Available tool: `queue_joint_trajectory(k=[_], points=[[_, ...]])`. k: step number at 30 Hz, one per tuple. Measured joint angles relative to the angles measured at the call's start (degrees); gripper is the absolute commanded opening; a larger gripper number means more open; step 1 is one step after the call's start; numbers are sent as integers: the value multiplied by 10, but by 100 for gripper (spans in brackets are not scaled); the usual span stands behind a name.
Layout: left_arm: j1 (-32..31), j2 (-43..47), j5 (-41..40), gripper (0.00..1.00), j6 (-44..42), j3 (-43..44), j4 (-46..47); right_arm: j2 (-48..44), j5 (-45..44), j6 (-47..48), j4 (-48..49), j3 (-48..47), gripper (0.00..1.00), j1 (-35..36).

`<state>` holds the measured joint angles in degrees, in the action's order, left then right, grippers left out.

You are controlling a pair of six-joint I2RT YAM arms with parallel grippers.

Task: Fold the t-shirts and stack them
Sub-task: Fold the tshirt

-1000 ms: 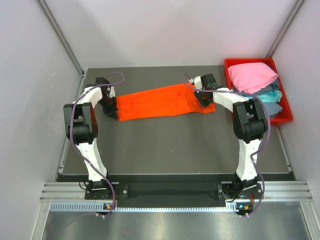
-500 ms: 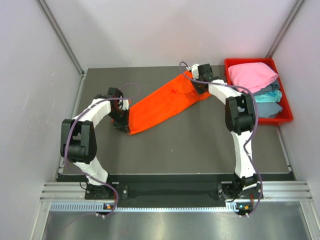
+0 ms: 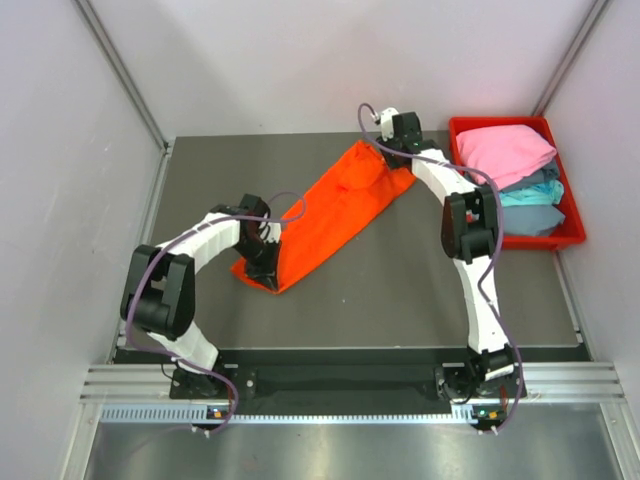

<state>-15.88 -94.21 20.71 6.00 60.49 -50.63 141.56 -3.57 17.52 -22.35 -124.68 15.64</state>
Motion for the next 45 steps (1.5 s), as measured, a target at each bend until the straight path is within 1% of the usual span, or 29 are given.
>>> queue_joint_trajectory(k=[2,4,8,11,15,20,24,29,36,39,40,41,42,45], points=[[-11,0,5,0,3,0,1,-6,-1,-16,-2,10,39,0],[-16,0,10,0,8,1,2,-34,1,-37,-5,56,40,0],[-20,0,17,0,16,5,4,-116,10,-83,-26,158,40,-1],[-22,0,22,0,20,11,6,-179,22,-119,-32,216,41,-2],[-25,0,27,0,27,16,9,-227,51,-165,-34,252,41,-5],[-28,0,32,0,30,17,9,-221,82,-212,-40,261,41,-8],[-33,0,38,0,31,17,9,-188,97,-236,-39,261,40,-14],[-46,0,39,0,31,17,9,-149,102,-252,-48,261,39,-21],[-74,-1,40,0,30,33,10,-144,109,-263,-46,260,34,-27],[-90,-3,40,0,27,41,10,-134,114,-266,-40,248,26,-28],[-96,-6,40,0,26,43,10,-127,115,-267,-37,240,19,-28],[-102,-9,40,0,24,44,11,-119,117,-267,-34,229,15,-28],[-110,-12,39,0,23,44,11,-110,119,-269,-30,217,10,-28],[-126,-20,40,0,19,45,11,-90,123,-271,-24,191,3,-28]])
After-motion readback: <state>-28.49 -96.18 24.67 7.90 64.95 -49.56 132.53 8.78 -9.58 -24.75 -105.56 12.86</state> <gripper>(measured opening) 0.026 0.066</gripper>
